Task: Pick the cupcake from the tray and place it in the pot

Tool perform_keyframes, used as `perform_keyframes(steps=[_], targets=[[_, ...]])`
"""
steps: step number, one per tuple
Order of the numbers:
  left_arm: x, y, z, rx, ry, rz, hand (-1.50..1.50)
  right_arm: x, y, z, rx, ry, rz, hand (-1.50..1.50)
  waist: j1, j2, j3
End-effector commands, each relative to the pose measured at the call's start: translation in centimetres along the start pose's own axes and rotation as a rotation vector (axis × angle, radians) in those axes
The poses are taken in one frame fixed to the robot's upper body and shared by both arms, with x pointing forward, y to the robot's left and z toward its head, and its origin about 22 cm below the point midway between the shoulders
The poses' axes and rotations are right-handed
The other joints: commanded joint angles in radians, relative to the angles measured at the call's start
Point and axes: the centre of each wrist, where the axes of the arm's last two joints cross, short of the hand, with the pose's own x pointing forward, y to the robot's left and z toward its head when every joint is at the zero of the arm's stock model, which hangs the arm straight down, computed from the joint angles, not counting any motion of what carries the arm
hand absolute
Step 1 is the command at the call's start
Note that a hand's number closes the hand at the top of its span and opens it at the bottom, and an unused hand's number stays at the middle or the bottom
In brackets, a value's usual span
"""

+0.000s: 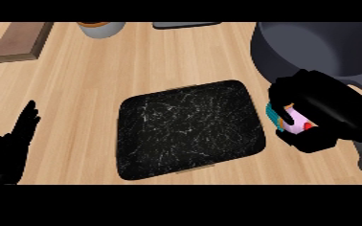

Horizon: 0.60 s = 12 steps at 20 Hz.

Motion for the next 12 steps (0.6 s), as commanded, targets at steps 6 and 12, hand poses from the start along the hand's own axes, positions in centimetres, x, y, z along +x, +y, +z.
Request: perform_keyframes(steps=[6,12], targets=[[0.2,-0.8,0.4,-0.016,-0.027,-0.017,0.0,-6.7,-5.8,9.9,-0.312,0.048,-0.179,1.5,0.047,0.018,-0.005],[2.3,-1.3,-1.5,-0.088,-0.073,-0.018,0.0,-10.6,-6.3,12.7,-0.414,0.114,-0.275,1.5,0.107,0.027,-0.007]])
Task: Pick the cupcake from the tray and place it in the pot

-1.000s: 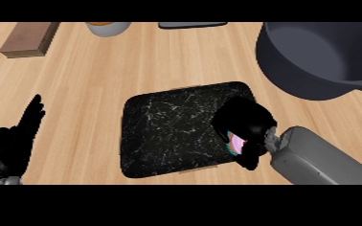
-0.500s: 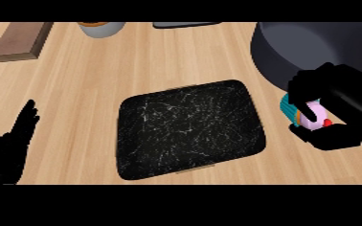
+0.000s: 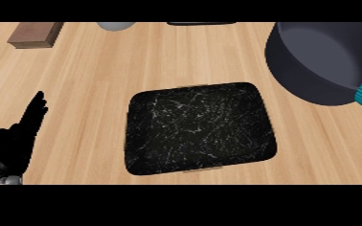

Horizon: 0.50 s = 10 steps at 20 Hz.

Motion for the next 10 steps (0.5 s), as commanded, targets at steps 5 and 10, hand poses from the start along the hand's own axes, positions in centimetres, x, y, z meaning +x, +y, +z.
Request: perform_keyframes(steps=[5,10], targets=[[0.4,-1.4,-2.1,-0.054,-0.017,-0.015,0.0,-4.2,-3.3,-1.1,-0.086,0.041,-0.077,1.5,0.051,0.01,-0.002],[0.6,-1.0,-1.6,-0.042,-0.024,0.001,0.0,-5.4,-2.0,-5.1,-0.091,0.05,-0.049,1.5,0.06,0.01,-0.002]])
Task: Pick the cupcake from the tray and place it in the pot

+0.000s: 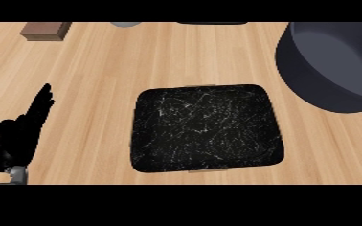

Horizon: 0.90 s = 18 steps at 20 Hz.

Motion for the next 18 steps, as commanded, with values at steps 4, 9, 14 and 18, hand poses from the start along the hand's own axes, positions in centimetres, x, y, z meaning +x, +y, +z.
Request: perform_keyframes(steps=[4,9,14,18], targets=[[-0.7,-0.7,-0.9,-0.011,-0.023,-0.01,0.0,-3.2,2.9,-4.8,0.026,0.014,0.018,1.5,0.022,0.007,0.0],[0.3,-0.5,-0.6,-0.04,-0.031,-0.006,0.0,-4.5,4.4,-7.9,0.045,0.025,0.058,1.5,0.037,0.01,0.0],[0.0,-3.1,-0.1,-0.051,-0.036,-0.003,0.0,-5.8,7.9,-8.8,0.092,0.009,0.184,1.5,0.053,0.02,0.001],[0.6,-0.1,-1.4,-0.033,-0.037,0.0,0.0,-6.2,10.6,-10.1,0.134,0.067,0.054,1.5,0.041,0.014,0.001]])
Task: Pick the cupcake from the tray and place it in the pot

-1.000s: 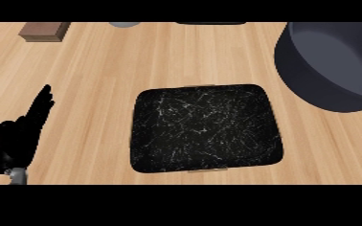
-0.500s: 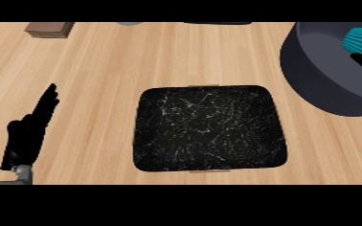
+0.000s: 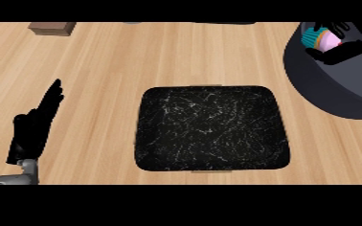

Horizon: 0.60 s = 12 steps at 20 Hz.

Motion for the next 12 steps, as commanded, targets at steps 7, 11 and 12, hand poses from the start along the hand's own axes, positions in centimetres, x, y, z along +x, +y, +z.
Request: perform_keyframes(steps=[7,11,12], targets=[[-0.1,-0.5,0.1,-0.007,0.007,0.004,0.0,-1.1,4.2,-0.7,0.106,0.044,-0.233,-1.5,0.005,0.005,0.001],[-1.1,-0.8,0.8,-0.001,-0.018,-0.004,0.0,0.8,3.8,-4.1,0.073,0.024,-0.262,-1.5,0.007,0.003,0.0],[1.0,-1.5,-0.1,0.002,-0.002,-0.001,0.0,-0.5,2.8,-2.2,0.04,0.003,-0.3,-1.5,-0.004,0.002,0.001]])
